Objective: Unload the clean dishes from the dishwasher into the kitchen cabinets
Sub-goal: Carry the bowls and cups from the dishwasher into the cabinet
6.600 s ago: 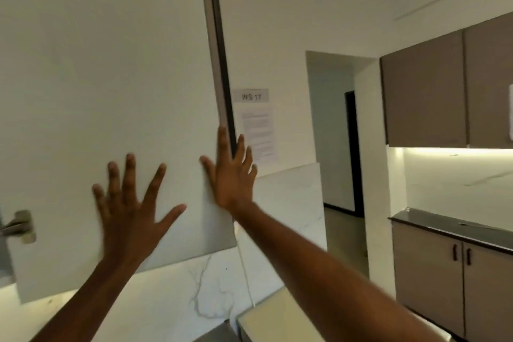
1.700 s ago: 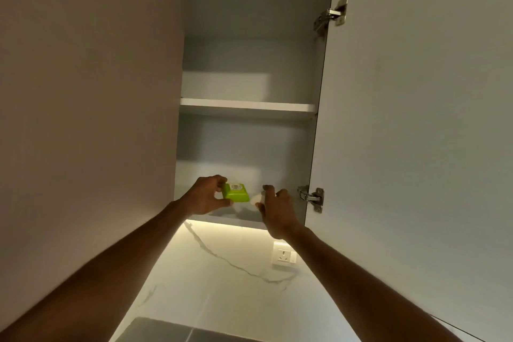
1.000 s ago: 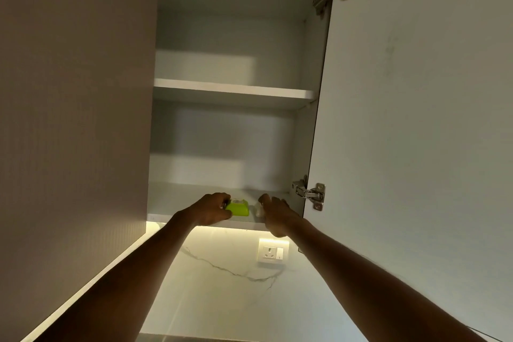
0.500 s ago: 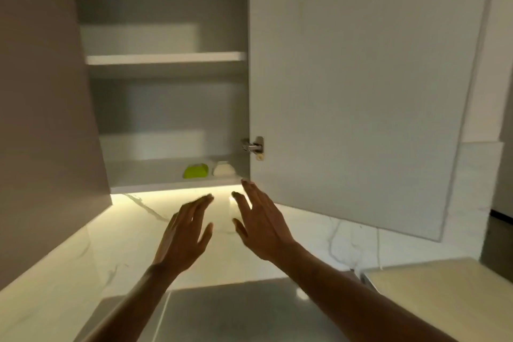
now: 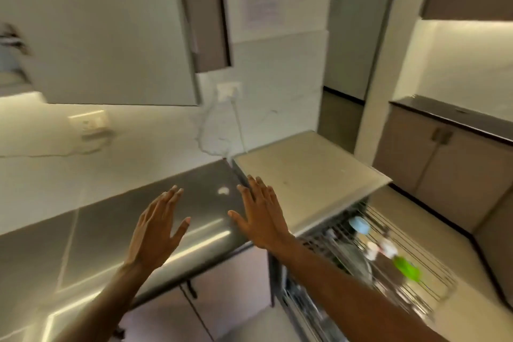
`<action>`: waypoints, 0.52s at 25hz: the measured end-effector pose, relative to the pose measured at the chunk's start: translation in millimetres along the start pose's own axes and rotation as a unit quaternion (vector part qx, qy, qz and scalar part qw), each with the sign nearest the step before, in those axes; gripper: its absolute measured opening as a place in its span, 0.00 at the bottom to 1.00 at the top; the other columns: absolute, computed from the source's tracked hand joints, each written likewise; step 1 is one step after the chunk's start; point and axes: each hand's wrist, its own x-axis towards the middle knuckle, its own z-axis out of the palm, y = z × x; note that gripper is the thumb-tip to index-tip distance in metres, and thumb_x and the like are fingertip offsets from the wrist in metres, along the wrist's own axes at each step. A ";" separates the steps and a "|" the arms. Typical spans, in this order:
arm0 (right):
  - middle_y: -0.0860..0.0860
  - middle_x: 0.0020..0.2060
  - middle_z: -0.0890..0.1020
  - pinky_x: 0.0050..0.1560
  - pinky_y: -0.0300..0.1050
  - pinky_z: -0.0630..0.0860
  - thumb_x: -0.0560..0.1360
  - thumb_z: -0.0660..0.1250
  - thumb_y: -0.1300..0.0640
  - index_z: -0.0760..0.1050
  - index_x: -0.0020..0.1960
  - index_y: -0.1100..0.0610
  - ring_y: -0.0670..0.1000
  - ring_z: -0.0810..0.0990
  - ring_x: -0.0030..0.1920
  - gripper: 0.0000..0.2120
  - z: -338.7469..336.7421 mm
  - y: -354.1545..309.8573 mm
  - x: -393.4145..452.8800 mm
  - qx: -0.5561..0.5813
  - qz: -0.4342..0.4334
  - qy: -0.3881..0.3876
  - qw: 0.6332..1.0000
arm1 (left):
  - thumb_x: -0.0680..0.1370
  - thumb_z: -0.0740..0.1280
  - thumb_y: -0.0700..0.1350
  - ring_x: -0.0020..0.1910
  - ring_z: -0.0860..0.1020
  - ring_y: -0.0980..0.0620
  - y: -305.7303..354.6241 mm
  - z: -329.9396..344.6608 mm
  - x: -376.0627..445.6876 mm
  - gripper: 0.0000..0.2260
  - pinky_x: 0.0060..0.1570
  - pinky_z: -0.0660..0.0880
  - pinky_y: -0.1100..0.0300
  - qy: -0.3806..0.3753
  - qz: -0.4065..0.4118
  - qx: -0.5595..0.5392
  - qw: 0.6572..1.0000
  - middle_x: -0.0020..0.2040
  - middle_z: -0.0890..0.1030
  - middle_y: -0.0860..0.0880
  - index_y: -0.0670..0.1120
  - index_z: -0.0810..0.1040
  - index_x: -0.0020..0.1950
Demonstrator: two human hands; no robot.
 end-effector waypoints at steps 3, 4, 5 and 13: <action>0.60 0.84 0.52 0.82 0.63 0.52 0.82 0.54 0.34 0.59 0.81 0.55 0.62 0.49 0.84 0.35 -6.1 96.7 -80.6 0.002 0.098 -0.044 0.994 | 0.80 0.57 0.63 0.77 0.69 0.44 95.2 68.4 -0.6 0.35 0.73 0.71 0.46 -0.055 0.037 -0.045 0.997 0.81 0.65 0.46 0.45 0.60 0.83; 0.60 0.84 0.52 0.83 0.63 0.51 0.83 0.54 0.34 0.59 0.81 0.55 0.62 0.49 0.84 0.35 -7.5 120.8 -104.3 0.004 0.126 -0.061 0.990 | 0.80 0.57 0.63 0.76 0.70 0.44 121.3 86.6 -3.4 0.35 0.72 0.71 0.47 -0.075 0.044 -0.059 0.994 0.80 0.66 0.45 0.45 0.60 0.83; 0.60 0.84 0.51 0.83 0.62 0.48 0.83 0.53 0.34 0.57 0.82 0.55 0.62 0.47 0.84 0.35 -10.4 148.4 -130.1 0.004 0.156 -0.076 0.985 | 0.81 0.55 0.64 0.75 0.72 0.43 150.2 107.9 -4.5 0.35 0.73 0.69 0.49 -0.097 0.062 -0.064 0.991 0.79 0.68 0.44 0.44 0.61 0.82; 0.54 0.79 0.66 0.81 0.59 0.59 0.82 0.58 0.36 0.61 0.79 0.52 0.60 0.61 0.80 0.31 -31.4 302.8 -249.0 0.009 0.347 -0.103 0.932 | 0.82 0.50 0.66 0.81 0.63 0.47 297.4 252.9 48.3 0.36 0.77 0.66 0.48 -0.244 0.198 -0.125 0.941 0.83 0.61 0.47 0.47 0.52 0.85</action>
